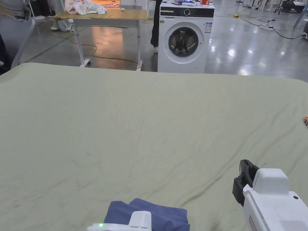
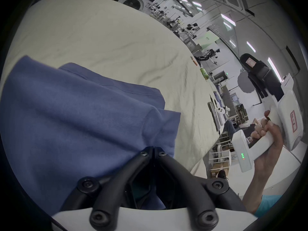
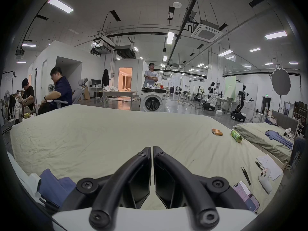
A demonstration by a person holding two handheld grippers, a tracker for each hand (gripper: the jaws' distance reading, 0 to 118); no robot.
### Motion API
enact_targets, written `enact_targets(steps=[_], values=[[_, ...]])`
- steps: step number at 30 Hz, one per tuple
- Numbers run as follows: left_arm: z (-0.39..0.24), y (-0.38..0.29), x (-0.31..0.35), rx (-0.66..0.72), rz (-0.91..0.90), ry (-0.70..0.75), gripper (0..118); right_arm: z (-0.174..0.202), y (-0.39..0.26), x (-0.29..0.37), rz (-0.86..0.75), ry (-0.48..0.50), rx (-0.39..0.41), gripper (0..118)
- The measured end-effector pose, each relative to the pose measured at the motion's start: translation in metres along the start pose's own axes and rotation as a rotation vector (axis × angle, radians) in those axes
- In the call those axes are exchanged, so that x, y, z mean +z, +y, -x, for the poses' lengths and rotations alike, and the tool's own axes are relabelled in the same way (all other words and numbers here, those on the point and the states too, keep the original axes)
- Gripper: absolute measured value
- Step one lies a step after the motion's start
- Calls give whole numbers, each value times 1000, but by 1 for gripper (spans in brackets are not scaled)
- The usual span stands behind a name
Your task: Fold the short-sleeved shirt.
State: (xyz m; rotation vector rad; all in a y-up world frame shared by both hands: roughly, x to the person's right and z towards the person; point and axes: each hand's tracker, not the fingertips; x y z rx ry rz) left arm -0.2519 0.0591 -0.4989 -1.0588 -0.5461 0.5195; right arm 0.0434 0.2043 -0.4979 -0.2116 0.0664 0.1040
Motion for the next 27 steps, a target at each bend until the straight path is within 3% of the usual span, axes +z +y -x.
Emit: enact_targets(steps=[7,10,17,23,27], values=[[-9,10,25,-81,-37,-31,4,2,2,0,-15,-1,-6,1],[-18,32,56,-170,-159,-14,4,8,5,-1,-28,-4,-11,1],[-27,75,127,-363,-587,323,4,21,13,-11,-63,-8,-34,2],[-26,83,163,-430,-894,600,4,29,24,-12,-137,-42,-64,1],[-23,76,172,-437,-1048,708,4,30,29,-11,-181,-61,-77,1]])
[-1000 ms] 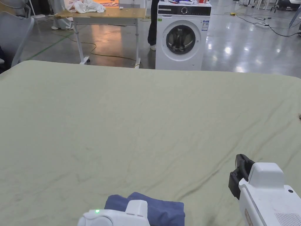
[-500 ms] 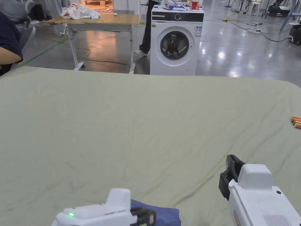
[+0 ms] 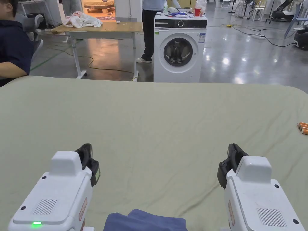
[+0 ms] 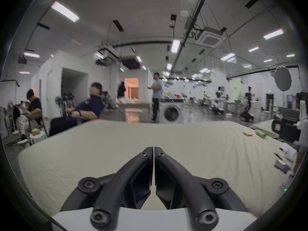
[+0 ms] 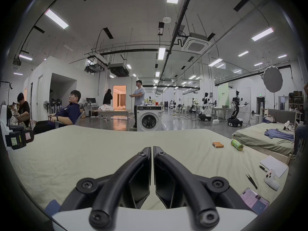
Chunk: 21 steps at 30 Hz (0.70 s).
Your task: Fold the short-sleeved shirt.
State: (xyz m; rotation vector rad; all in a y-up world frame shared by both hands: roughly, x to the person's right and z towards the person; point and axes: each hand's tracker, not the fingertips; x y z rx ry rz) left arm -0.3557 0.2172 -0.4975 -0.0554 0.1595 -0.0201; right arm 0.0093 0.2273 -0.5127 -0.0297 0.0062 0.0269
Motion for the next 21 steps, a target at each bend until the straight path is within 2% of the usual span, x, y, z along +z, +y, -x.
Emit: enact_targets(steps=[3,10,13,17,19,21], values=[[1,-1,7,-57,-63,85,4,-1,4,-2,-21,-6,-11,2],[12,-8,10,-16,-29,54,4,1,4,10,23,23,0,1],[21,-8,12,-7,-17,38,4,13,-12,29,123,105,-30,1],[31,-10,18,-16,5,31,4,51,-52,63,239,214,63,1],[36,-14,20,-19,23,26,4,67,-75,73,292,285,76,1],[42,-20,21,-13,64,11,4,80,-95,77,356,309,82,1]])
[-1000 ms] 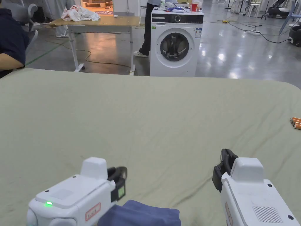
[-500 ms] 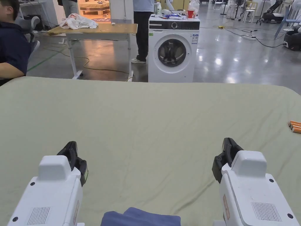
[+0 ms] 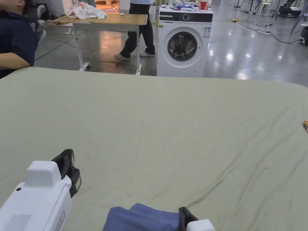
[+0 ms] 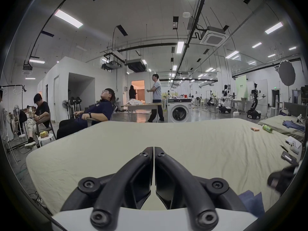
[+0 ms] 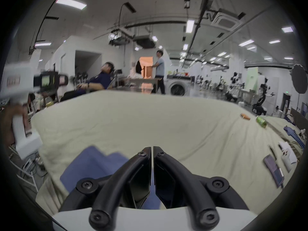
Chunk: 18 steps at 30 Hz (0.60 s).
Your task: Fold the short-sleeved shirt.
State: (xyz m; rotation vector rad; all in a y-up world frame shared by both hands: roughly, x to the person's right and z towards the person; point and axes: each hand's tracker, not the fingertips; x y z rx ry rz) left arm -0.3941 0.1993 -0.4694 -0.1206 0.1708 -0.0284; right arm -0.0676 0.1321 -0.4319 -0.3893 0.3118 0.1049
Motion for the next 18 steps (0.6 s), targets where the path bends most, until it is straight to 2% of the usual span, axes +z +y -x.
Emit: enact_targets(steps=[1,4,7,11,13,15,18], values=[[3,-3,0,5,17,0,4,4,-8,-3,3,10,-8,1],[10,-14,2,21,84,-18,4,10,-29,-13,49,-19,46,1],[18,-27,4,61,170,-76,4,3,-48,-24,123,-61,-7,1],[28,-49,-3,132,350,-230,5,-3,-57,-30,128,-68,-12,1],[33,-61,-10,189,446,-315,9,-4,-56,-29,126,-68,0,1],[39,-75,-18,285,537,-401,23,-5,-57,-32,128,-69,-5,1],[48,-99,-35,488,642,-538,66,-5,-56,-31,130,-70,-8,1]])
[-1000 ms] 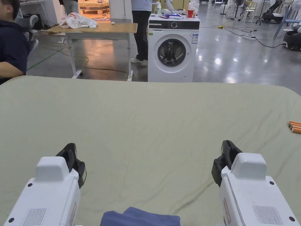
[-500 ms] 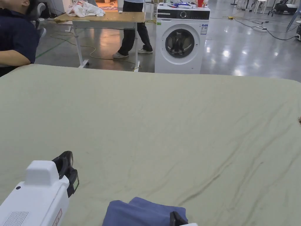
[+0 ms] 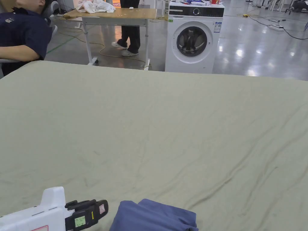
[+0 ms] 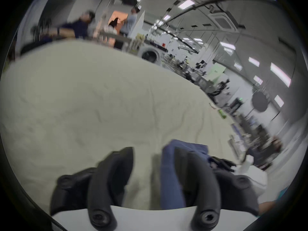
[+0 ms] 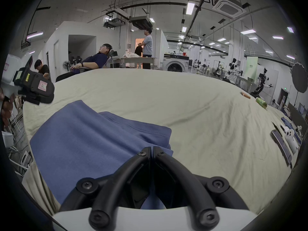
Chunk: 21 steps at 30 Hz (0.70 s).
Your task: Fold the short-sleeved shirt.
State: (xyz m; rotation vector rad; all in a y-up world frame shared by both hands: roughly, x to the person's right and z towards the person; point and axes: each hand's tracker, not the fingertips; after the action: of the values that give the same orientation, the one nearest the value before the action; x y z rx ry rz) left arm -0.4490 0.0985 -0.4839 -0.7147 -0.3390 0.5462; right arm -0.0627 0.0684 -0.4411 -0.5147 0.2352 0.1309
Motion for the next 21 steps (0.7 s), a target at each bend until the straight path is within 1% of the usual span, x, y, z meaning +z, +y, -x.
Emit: enact_targets(steps=[1,2,3,6,8,9,12,15,16,17,18,19,20,21], values=[[9,0,-8,49,53,-50,81,0,0,0,1,1,2,1],[14,-2,-15,89,96,-64,88,-1,-1,-1,1,2,4,1],[18,-2,-20,99,116,-81,89,-2,-1,-1,2,4,4,1],[23,-8,-44,135,224,-216,90,-2,-1,0,2,8,1,1],[22,-18,-65,184,336,-303,89,-2,-1,0,3,9,2,1],[21,-21,-74,189,381,-322,89,-2,-1,0,3,9,0,1],[20,-26,-97,201,385,-431,88,-3,0,1,4,10,2,1],[16,-26,-113,218,402,-440,86,-2,0,1,4,3,9,1],[-5,-28,-105,207,403,-442,83,-2,0,1,6,2,8,1],[-4,-28,-105,198,399,-435,79,-3,-1,1,7,2,8,1],[-2,-28,-104,200,392,-412,70,-3,-1,0,8,2,8,1],[3,-29,-103,213,391,-394,49,-4,-2,0,7,3,8,1],[14,-29,-103,245,391,-403,40,-4,-2,1,3,9,9,1],[16,-32,-102,268,384,-418,37,-3,-2,1,1,10,14,1]])
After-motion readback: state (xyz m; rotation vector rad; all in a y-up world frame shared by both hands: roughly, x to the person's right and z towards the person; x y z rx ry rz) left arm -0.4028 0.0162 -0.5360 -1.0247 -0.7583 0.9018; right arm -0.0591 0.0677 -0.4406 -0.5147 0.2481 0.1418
